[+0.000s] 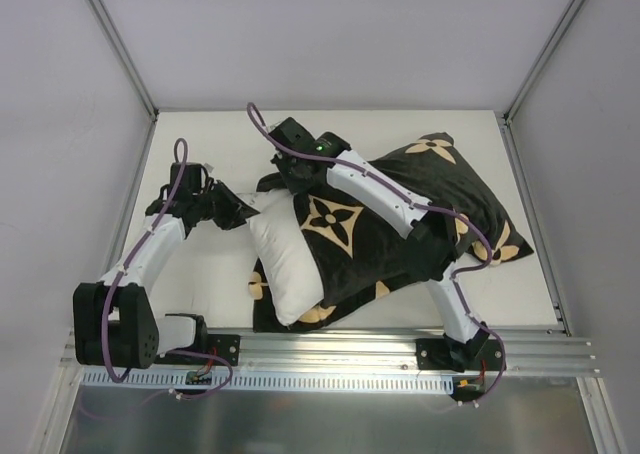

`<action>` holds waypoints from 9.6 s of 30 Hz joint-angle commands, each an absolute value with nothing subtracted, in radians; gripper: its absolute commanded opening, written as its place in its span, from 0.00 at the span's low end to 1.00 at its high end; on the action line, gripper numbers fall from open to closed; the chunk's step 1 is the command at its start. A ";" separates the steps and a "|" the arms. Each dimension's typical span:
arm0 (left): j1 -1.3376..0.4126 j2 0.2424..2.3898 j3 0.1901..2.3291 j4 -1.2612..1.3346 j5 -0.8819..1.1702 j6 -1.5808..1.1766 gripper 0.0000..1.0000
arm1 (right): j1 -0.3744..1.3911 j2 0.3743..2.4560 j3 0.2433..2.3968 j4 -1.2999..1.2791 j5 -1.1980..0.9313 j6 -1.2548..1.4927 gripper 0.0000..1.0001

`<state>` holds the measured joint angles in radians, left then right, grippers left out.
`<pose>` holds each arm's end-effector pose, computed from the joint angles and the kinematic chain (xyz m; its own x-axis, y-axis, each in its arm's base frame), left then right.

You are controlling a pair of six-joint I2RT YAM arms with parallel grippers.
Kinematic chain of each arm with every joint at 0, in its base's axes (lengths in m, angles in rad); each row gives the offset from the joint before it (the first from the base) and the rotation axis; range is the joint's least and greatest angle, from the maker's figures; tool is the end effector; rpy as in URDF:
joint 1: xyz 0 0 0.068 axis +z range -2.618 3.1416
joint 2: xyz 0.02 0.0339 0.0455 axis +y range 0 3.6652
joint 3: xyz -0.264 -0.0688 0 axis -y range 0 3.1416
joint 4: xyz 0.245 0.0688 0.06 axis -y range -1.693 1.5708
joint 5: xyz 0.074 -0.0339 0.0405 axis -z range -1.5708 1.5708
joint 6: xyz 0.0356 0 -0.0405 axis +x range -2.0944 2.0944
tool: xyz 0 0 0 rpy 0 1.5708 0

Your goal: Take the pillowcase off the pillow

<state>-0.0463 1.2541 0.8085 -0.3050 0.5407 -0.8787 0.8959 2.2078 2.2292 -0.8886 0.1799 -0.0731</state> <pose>0.2600 -0.0304 0.2416 -0.7549 -0.6258 -0.1964 -0.2593 0.5597 -0.7871 0.3119 0.3796 0.3078 -0.4243 -0.6453 -0.6353 -0.7288 0.6598 -0.1833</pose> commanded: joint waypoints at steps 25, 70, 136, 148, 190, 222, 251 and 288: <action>0.121 1.103 1.129 -0.494 0.602 -0.798 0.00 | 0.463 1.677 1.871 -0.869 0.069 0.072 0.86; -0.305 0.808 0.558 -0.528 0.623 -0.706 0.41 | 1.163 1.566 1.404 -0.699 0.502 0.495 0.32; 0.640 1.132 1.236 -0.672 0.808 -0.741 0.00 | -0.227 0.893 1.135 -0.821 0.078 0.178 0.01; 0.681 1.034 1.161 -0.672 0.851 -0.776 0.00 | -0.408 0.859 0.869 -0.746 0.118 0.242 0.01; -0.054 1.411 1.424 -0.965 0.046 -0.650 0.99 | 0.868 2.226 2.450 -0.878 0.020 0.241 0.98; -0.006 0.974 1.241 -0.861 0.172 -0.719 0.00 | 0.499 1.382 1.511 -0.756 0.078 0.175 0.83; -0.006 0.977 1.244 -0.859 0.233 -0.721 0.00 | -0.009 1.848 1.287 -0.258 -0.359 0.730 0.71; 0.586 1.086 1.528 -0.915 0.390 -0.728 0.00 | -0.612 1.336 1.382 -0.572 -0.161 0.485 0.01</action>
